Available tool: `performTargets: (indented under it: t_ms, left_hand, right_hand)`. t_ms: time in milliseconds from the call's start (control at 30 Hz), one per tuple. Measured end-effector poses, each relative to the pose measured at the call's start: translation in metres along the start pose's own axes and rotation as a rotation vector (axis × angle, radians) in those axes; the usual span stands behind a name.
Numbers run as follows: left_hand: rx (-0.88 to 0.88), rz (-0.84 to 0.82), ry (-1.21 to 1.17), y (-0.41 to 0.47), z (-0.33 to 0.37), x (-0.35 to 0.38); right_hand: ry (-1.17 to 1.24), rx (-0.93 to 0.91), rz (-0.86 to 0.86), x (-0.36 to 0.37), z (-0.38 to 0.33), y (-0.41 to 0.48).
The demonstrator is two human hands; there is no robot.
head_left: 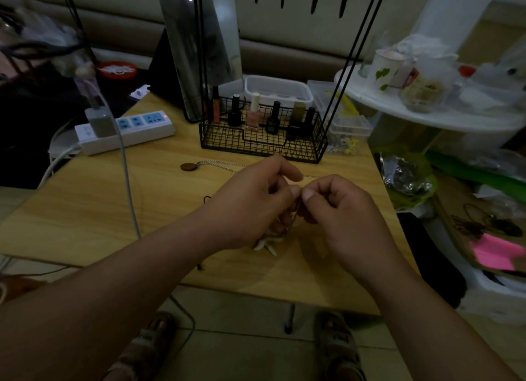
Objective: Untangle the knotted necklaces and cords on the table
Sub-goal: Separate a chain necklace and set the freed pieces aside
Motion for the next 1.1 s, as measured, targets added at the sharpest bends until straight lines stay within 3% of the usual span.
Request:
performTargets:
  t_ms: [267,400,533,667,800,1100]
  left_hand:
    - [0.245,0.023,0.271,-0.005,0.012,0.001]
    - [0.279,0.038,0.337,-0.004,0.013,0.0]
    - [0.156,-0.029,0.215,0.0,0.011,-0.004]
    - [-0.083,-0.097,-0.083,0.001,0.005,-0.009]
    - [-0.201,-0.126,-0.297,0.001,0.0,-0.007]
    - [-0.162,-0.124,0.01,-0.003,0.008,-0.004]
  right_hand:
    - [0.227,0.045,-0.087,0.003,0.002,-0.001]
    - [0.307,0.077,-0.19,0.012,0.005,-0.001]
    - [0.433,0.081,-0.274,0.014,0.004,0.001]
    - [0.62,0.164,-0.326,0.013,0.006,0.003]
    - [0.62,0.199,-0.354,0.011,0.006,0.003]
    - [0.573,0.123,-0.351,0.001,-0.001,0.005]
Point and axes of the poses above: each hand's wrist, its own y-axis towards the middle knuckle, its own x-axis out of the palm, z = x × y, the point moved 7 cm from there along y, towards the middle knuckle, and after that the axes turned 15 degrees about -y, right-handed, at the moved point
